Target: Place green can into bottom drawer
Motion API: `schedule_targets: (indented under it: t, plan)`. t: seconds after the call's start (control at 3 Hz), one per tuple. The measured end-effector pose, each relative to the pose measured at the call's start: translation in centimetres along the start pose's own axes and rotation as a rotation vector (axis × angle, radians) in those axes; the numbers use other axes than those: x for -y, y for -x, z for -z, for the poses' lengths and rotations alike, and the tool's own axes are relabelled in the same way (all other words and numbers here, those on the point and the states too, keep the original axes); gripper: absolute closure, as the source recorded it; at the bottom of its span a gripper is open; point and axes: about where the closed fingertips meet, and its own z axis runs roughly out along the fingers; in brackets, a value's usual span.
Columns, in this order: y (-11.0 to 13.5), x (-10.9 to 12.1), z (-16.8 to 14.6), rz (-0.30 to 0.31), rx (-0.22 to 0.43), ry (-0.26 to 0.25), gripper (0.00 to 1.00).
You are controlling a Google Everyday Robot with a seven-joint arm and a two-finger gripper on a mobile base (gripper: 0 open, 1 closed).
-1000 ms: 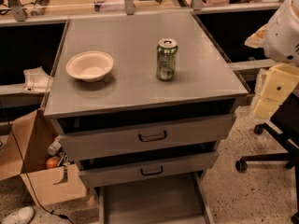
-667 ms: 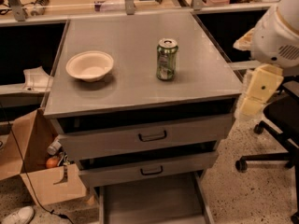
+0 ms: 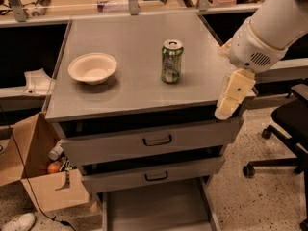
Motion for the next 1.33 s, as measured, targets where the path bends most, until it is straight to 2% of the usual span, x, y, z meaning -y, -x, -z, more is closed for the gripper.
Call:
schedule_targets:
  t: [0.33, 1.0, 1.33]
  plan:
    - [0.7, 0.5, -1.0, -0.003, 0.028, 0.002, 0.00]
    - [4.5, 6.4, -3.4, 0.040, 0.111, -0.035, 0.00]
    - [4.8, 7.4, -3.7, 0.041, 0.128, -0.041, 0.00]
